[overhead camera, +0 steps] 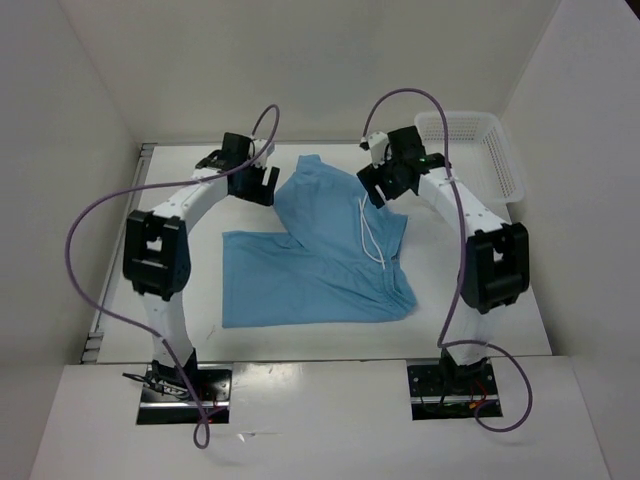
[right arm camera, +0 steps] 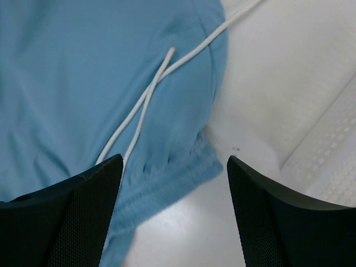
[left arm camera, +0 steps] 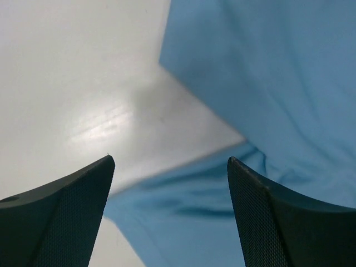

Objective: Fold and stack the shorts
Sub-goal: Flatten the shorts out

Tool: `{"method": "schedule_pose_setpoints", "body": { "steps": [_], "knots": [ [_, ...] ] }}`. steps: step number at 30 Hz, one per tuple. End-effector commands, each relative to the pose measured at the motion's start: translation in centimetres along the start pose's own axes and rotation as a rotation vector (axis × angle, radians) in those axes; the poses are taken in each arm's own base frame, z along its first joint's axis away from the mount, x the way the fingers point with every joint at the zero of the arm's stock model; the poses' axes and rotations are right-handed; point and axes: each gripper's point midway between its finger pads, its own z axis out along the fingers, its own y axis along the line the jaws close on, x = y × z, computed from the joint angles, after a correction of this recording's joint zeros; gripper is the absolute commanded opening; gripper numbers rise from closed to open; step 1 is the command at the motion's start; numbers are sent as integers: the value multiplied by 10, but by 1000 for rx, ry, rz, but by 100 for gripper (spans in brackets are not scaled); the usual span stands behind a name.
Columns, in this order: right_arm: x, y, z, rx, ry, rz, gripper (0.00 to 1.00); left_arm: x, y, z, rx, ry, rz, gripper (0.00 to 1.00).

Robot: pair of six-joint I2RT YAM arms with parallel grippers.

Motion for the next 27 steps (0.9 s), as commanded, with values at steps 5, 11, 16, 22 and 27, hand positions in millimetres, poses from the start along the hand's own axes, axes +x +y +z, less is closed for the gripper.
{"method": "schedule_pose_setpoints", "body": {
  "steps": [5,11,16,22,27],
  "knots": [
    [-14,-40,55,156,-39,167,80,-30,22,82,-41,15,-1,89],
    [10,-30,79,115,29,173,83,-3,13,115,-23,78,9,91],
    [21,-35,80,134,55,172,83,20,-6,124,64,124,6,70],
    [29,-35,84,138,79,154,69,16,-21,128,124,110,14,7],
    [38,-41,80,182,98,144,49,9,12,76,22,88,-19,0]
  ]
}}
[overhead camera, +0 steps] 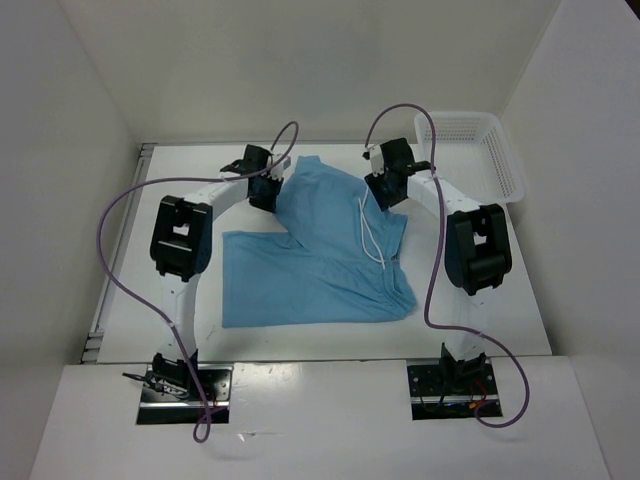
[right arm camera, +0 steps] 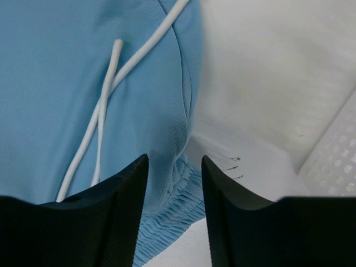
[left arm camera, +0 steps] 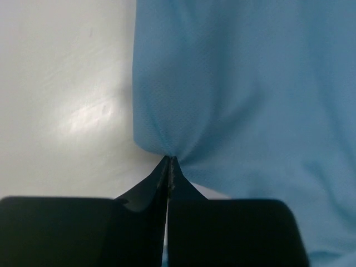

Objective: Fold and stack the shorts
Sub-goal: Flatten the shorts out

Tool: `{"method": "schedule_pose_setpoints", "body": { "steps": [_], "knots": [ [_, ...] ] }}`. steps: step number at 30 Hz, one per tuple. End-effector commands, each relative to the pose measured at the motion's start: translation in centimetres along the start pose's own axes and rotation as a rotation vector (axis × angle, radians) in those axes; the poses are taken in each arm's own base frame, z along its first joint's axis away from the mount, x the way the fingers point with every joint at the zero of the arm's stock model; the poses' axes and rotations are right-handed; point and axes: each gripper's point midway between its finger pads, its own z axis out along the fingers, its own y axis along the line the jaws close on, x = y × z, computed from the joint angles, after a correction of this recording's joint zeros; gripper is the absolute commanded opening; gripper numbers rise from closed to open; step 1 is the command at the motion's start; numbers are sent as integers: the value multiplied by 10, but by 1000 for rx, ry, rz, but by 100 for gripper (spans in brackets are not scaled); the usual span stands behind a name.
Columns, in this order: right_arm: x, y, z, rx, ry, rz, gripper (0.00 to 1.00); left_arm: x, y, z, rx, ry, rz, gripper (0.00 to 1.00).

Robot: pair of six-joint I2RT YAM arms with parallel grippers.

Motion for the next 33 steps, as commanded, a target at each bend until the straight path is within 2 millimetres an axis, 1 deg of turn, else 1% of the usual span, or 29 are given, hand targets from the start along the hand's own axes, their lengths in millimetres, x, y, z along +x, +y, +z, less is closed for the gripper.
{"method": "schedule_pose_setpoints", "body": {
  "steps": [1,2,3,4,5,6,7,8,9,10,12,13,15,16,17,18,19,20,21,22,24,25,26,27,28,29,30,32,33],
  "knots": [
    [-2,-11,-1,49,-26,0,47,19,26,-46,-61,34,-49,0],
    [-2,-9,-3,41,-28,-10,43,24,28,-68,-103,43,-49,0],
    [-5,-7,-6,25,-41,-11,43,37,28,-77,-115,68,-52,0],
    [-3,-7,-7,23,-32,-20,43,53,20,-84,-107,107,-50,0],
    [-3,-5,-6,11,-36,-20,43,85,11,-96,-109,165,-46,0],
    [-9,-4,-8,1,-51,-20,43,97,-4,-98,-92,187,-21,3],
    [-9,-4,-8,1,-51,-20,43,107,-11,-101,-82,203,-7,10],
    [-12,-5,-10,2,-54,-20,43,112,-17,-103,-77,198,4,26],
    [-12,-5,-10,2,-54,-20,43,108,-15,-102,-88,182,7,43],
    [-15,-7,-12,14,-60,-20,43,95,-19,-102,-84,148,21,61],
    [-17,-10,-15,30,-65,-19,46,69,-10,-93,-106,88,20,72],
    [-17,-12,-16,39,-63,-10,48,34,3,-94,-126,2,8,77],
    [-14,-19,-18,62,-64,0,49,-3,18,-96,-138,-88,-8,78],
    [-18,-23,-18,82,-76,13,49,-33,34,-97,-148,-146,-24,78],
    [-13,-29,-16,103,-69,21,49,-49,42,-97,-147,-177,-30,78],
    [-14,-35,-17,139,-70,23,49,-63,48,-95,-144,-203,-33,80],
    [-12,-38,-12,153,-63,24,55,-57,54,-75,-132,-159,-46,81],
    [-9,-37,-8,150,-51,11,59,-65,60,-71,-127,-164,-52,81],
    [-9,-37,-8,150,-50,11,62,-93,63,-77,-134,-221,-42,82],
    [-4,-41,-4,152,-36,8,65,-82,68,-55,-112,-172,-56,84],
    [-8,-38,-1,129,-43,7,66,-90,73,-46,-101,-183,-60,85],
    [0,-33,3,84,-19,13,70,-96,72,-37,-75,-195,-55,86],
    [-2,-35,0,60,-22,23,71,-99,66,-32,-60,-196,-47,88],
    [-1,-33,1,22,-20,15,73,-95,68,-22,-58,-185,-50,88],
    [3,-26,1,-54,-19,18,75,-103,61,-20,-43,-202,-37,88],
    [11,-18,-1,-96,10,4,77,-106,54,-17,-28,-207,-28,88],
    [17,-14,-1,-123,23,-27,78,-102,56,-8,-27,-195,-30,88],
    [36,-11,2,-148,72,-45,79,-107,51,-3,-22,-204,-21,89],
    [44,-8,6,-156,92,-43,79,-98,46,7,-12,-176,-19,89]
  ]
}}
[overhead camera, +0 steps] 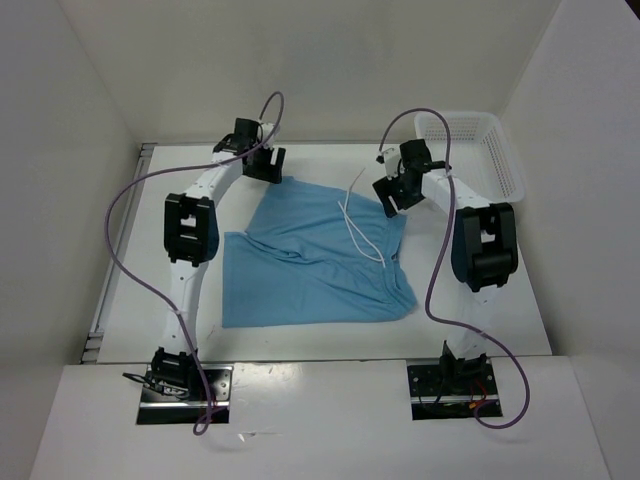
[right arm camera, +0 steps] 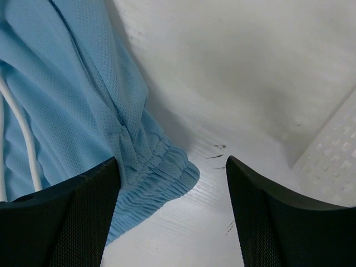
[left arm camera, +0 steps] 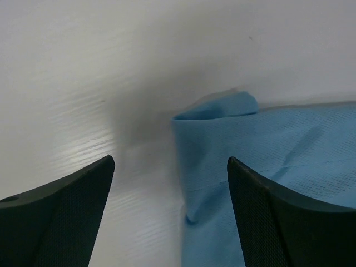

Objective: Fold and stack the shorts
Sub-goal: Flatten the shorts out

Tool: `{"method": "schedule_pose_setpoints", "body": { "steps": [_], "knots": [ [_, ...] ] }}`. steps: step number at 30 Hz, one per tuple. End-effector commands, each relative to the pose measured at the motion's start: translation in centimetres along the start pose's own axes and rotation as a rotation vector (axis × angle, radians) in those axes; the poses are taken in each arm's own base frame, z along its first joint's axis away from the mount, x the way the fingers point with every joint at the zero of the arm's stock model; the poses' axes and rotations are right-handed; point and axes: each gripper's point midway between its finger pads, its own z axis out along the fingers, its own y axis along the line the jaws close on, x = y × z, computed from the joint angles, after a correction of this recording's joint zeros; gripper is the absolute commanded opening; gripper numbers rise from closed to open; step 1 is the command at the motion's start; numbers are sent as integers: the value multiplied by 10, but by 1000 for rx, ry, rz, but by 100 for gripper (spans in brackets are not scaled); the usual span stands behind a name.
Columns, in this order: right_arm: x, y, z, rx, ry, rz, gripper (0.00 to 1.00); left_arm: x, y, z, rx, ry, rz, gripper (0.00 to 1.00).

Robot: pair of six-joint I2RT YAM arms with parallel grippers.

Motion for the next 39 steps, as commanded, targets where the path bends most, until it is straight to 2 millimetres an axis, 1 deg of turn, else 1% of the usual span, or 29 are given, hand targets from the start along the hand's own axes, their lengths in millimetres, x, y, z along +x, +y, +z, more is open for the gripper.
{"method": "schedule_pose_setpoints", "body": {
  "steps": [1,3,5,6,7,11,12,14,15,16,17,18,19,20,21,22,23,25,26,28,29,31,32,34,35,36,37,38,39],
  "knots": [
    [23,18,4,-114,62,-47,79,-15,-23,3,62,-31,29,89],
    [36,24,8,-138,95,-41,79,-6,-29,12,70,-9,33,89],
    [39,24,11,-142,103,-49,79,-1,-29,16,71,0,31,89],
    [39,24,11,-142,103,-49,79,3,-35,20,79,10,37,89],
    [40,24,16,-144,107,-49,79,-1,-35,19,78,1,39,89],
    [43,23,22,-139,120,-48,69,4,-42,29,87,11,46,83],
    [45,25,25,-151,125,-46,62,4,-48,29,93,12,53,73],
    [48,26,28,-154,134,-45,51,9,-47,34,94,22,51,59],
    [48,24,28,-146,137,-46,38,9,-47,34,94,22,51,50],
    [49,28,29,-142,141,-47,31,9,-46,34,85,23,51,31],
    [50,26,29,-132,145,-48,24,9,-46,34,85,23,51,24],
    [50,27,33,-116,148,-58,11,7,-46,34,84,14,53,17],
    [43,25,32,-110,135,-51,7,7,-44,34,75,14,53,11],
    [37,21,32,-92,119,-54,4,1,-44,32,74,1,55,0],
    [35,20,34,-71,126,-50,1,1,-42,33,64,1,55,0],
    [21,14,32,-46,88,-54,0,-4,-42,31,63,-11,57,0],
    [11,9,31,-26,64,-56,0,-16,-43,24,62,-43,62,0],
    [-11,-1,25,12,13,-50,0,-25,-42,21,51,-64,65,0],
    [-20,-5,19,29,-7,-51,0,-37,-42,14,50,-95,69,0],
    [-33,-9,10,41,-42,-53,0,-63,-30,-2,32,-159,65,0],
    [-39,-6,8,40,-53,-74,0,-76,-31,-13,30,-191,70,0],
    [-54,2,-8,48,-93,-106,0,-87,-31,-30,42,-215,70,0],
    [-59,8,-12,45,-105,-127,0,-101,-34,-46,49,-248,76,0],
    [-69,13,-24,47,-137,-139,0,-109,-36,-62,48,-264,79,0],
    [-73,18,-29,45,-150,-148,0,-113,-36,-77,38,-272,79,0],
    [-80,13,-39,70,-174,-147,0,-112,-33,-83,16,-265,75,0],
    [-84,15,-44,82,-183,-167,0,-122,-26,-102,-13,-292,71,0],
    [-90,11,-53,103,-201,-176,0,-120,-24,-110,-31,-286,67,0],
    [-98,12,-66,117,-227,-201,0,-106,-18,-108,-65,-246,58,0]
  ]
}}
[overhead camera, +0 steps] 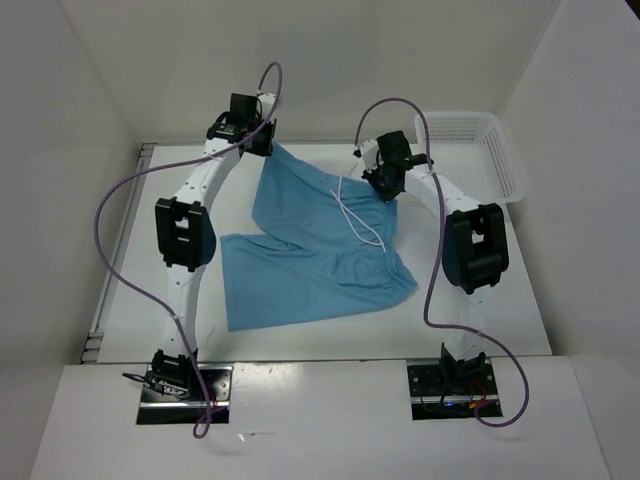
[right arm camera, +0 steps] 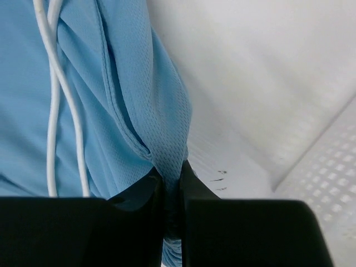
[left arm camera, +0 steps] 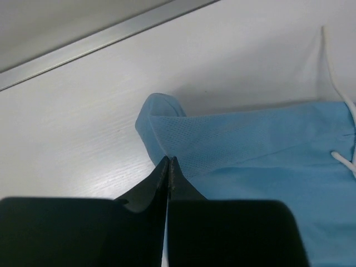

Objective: Fold and stack the shorts
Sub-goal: Flatten the shorts out, then fold the shorts

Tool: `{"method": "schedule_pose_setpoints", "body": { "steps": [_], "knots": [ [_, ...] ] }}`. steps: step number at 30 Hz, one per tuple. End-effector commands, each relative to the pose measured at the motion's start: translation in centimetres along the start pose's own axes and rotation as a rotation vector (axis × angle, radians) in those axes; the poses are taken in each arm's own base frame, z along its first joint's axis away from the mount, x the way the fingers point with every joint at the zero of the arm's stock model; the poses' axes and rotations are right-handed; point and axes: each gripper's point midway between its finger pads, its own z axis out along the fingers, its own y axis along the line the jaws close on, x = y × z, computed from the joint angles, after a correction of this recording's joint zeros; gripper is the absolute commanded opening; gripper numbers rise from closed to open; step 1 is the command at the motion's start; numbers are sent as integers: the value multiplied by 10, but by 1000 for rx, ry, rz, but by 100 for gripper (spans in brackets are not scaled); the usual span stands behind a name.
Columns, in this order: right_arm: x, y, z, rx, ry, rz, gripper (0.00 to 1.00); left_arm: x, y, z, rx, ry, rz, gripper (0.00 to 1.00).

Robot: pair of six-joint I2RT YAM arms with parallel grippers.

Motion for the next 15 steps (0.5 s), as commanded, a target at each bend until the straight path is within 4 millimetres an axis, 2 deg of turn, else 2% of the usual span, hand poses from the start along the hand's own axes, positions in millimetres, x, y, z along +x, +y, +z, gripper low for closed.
{"method": "schedule_pose_setpoints", "body": {
  "steps": [1,2,3,4,5,6,7,8,9,10,11,12,13,14,15],
  "knots": [
    [-58,-19,-66,107,-171,-128,0,-43,11,-77,-94,-83,8,0],
    [-60,-4,-72,76,-170,-189,0,-28,9,-83,-91,-39,3,0],
    [-44,12,-70,38,-133,-231,0,-8,7,-88,-87,15,-4,0],
    [-37,22,-83,16,-128,-284,0,45,-9,-97,-63,149,-9,3],
    [-27,34,-84,-7,-108,-319,0,75,-16,-103,-62,215,-5,5],
    [0,62,-73,-65,-50,-372,0,105,-26,-110,-57,278,1,7],
    [12,76,-71,-92,-30,-415,0,158,-44,-126,-30,387,14,9],
    [40,92,-64,-122,35,-438,0,180,-52,-135,-10,432,18,11],
    [51,111,-60,-149,61,-479,0,197,-53,-142,-8,464,15,17],
    [68,120,-57,-161,91,-507,0,207,-67,-154,46,489,10,25],
    [75,127,-55,-176,106,-522,0,216,-72,-160,74,517,-1,35],
    [78,129,-53,-173,110,-531,0,223,-85,-171,141,556,-25,50],
    [78,130,-53,-173,110,-531,0,222,-90,-175,168,566,-35,53],
    [80,130,-52,-173,111,-531,0,214,-87,-177,174,540,-52,55],
    [81,127,-52,-159,118,-533,0,197,-83,-178,175,495,-60,55]
  ]
}}
